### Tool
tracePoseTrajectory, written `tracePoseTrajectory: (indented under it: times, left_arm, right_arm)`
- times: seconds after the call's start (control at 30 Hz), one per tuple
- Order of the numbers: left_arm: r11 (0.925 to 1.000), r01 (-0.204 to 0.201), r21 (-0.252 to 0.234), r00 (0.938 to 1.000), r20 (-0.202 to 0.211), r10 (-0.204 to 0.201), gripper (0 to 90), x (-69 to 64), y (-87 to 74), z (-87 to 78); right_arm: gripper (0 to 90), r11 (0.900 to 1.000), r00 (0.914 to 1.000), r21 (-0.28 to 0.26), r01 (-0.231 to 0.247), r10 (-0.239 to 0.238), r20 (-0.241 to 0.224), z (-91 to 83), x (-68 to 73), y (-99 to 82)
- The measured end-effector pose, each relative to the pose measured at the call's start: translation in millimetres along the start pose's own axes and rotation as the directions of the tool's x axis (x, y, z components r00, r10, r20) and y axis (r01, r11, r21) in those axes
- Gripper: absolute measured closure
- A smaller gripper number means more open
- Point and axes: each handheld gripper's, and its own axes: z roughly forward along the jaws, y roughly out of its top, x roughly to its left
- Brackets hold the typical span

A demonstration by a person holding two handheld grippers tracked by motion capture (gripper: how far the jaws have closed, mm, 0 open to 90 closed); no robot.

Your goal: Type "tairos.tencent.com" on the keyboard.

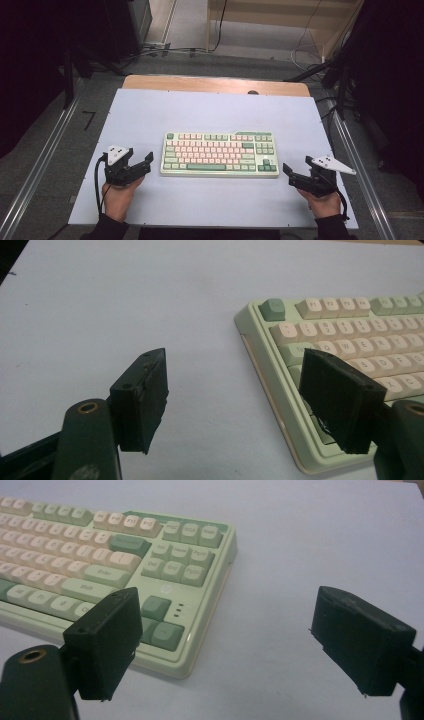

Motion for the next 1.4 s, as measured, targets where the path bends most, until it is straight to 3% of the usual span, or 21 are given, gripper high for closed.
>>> tracePoseTrajectory:
  times: [0.33,1.4]
  left_arm:
    - [0.9996,0.024,0.017,0.9997,0.006,-0.024,28.5,4.5,-1.8,2.8]
    - [0.9996,0.011,0.026,0.9998,-0.017,-0.011,28.4,2.5,-5.8,5.2]
  right_arm:
    - [11.3,0.9994,0.9989,-0.003,-0.035,0.035,0.031,-5.8,-14.4,-4.4]
    - [11.6,0.9949,0.9904,-0.005,-0.101,0.101,0.095,-15.0,-40.8,-13.7]
